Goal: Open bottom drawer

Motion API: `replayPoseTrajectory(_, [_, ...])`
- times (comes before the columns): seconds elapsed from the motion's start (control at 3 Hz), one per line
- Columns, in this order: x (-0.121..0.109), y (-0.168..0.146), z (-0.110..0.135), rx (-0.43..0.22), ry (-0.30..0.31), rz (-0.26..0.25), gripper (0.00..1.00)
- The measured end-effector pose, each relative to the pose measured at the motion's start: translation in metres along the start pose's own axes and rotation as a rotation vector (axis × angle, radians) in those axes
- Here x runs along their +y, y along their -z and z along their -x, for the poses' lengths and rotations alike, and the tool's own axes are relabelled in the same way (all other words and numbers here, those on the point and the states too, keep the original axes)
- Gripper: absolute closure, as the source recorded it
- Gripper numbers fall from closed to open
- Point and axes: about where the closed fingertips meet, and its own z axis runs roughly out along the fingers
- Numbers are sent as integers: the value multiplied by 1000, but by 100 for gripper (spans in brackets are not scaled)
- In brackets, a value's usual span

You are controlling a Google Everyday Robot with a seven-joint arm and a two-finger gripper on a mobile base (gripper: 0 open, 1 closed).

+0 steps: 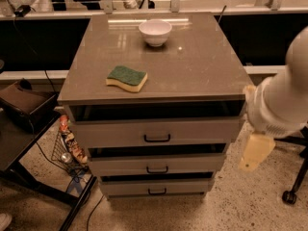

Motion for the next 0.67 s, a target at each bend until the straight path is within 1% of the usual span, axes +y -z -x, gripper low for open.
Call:
replayPoseTrajectory(0.33, [25,-60,-5,52,29,-39,0])
replayPoseTrajectory(0.67, [58,-124,-12,96,45,-57,0])
